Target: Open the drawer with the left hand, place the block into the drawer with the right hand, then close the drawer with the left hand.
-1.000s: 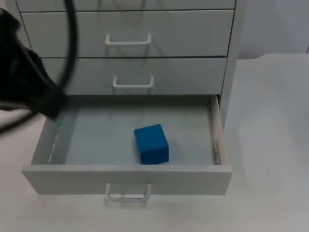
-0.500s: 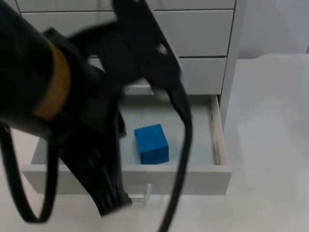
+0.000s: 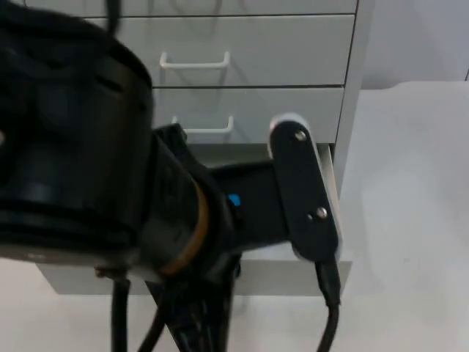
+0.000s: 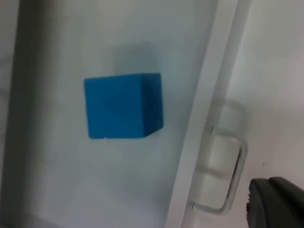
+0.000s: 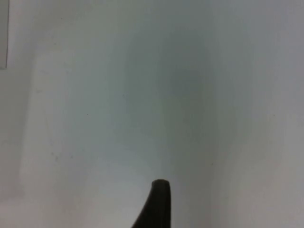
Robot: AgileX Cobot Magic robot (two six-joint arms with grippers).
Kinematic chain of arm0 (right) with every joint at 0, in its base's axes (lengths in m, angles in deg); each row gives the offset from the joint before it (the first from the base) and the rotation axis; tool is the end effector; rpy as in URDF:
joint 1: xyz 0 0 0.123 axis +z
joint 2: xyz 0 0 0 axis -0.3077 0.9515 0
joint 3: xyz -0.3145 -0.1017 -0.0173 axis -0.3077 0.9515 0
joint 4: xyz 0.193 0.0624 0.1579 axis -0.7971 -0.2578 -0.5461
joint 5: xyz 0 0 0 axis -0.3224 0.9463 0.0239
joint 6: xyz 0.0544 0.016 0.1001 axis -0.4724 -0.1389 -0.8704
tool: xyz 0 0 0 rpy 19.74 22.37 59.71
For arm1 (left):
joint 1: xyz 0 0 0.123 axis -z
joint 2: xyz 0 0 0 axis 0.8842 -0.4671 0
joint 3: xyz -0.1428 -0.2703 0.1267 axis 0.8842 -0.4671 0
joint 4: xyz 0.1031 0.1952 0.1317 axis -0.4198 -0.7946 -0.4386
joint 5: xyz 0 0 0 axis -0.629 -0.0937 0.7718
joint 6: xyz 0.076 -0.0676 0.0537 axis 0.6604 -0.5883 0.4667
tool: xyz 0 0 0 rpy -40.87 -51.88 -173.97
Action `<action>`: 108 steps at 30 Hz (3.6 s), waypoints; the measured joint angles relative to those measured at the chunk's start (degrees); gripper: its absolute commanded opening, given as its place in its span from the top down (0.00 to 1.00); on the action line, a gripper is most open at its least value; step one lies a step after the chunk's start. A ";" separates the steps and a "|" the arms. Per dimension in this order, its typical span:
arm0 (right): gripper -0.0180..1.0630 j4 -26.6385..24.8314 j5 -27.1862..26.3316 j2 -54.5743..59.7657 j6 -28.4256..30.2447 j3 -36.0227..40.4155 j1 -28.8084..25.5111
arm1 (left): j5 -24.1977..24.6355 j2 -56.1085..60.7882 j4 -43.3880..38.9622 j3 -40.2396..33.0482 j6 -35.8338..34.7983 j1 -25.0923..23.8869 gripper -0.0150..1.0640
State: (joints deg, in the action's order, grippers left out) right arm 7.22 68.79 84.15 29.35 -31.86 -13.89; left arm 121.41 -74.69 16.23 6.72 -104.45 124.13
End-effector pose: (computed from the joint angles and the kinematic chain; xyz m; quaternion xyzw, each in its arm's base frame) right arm 0.2546 0.0105 0.2863 -0.0001 0.9664 -0.0153 0.2565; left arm 0.1726 -0.2351 0.1976 0.6144 0.7420 0.1018 0.2483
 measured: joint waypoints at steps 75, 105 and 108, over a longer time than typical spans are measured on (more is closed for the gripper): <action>0.29 0.32 -0.90 0.00 0.18 0.00 0.00 | -1.67 -27.43 -55.05 11.43 -53.30 -24.94 0.99; 0.29 0.32 -1.32 0.00 0.18 0.00 0.00 | -1.24 -2.93 -13.40 3.18 -28.65 -14.26 0.99; 0.29 0.32 -1.28 0.00 0.18 0.00 0.00 | -1.24 1.00 -8.78 3.18 -25.40 -14.26 0.99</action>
State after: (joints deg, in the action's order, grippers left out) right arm 7.54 67.50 84.15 29.53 -31.86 -13.89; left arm 120.17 -73.68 7.45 9.90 -129.85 109.88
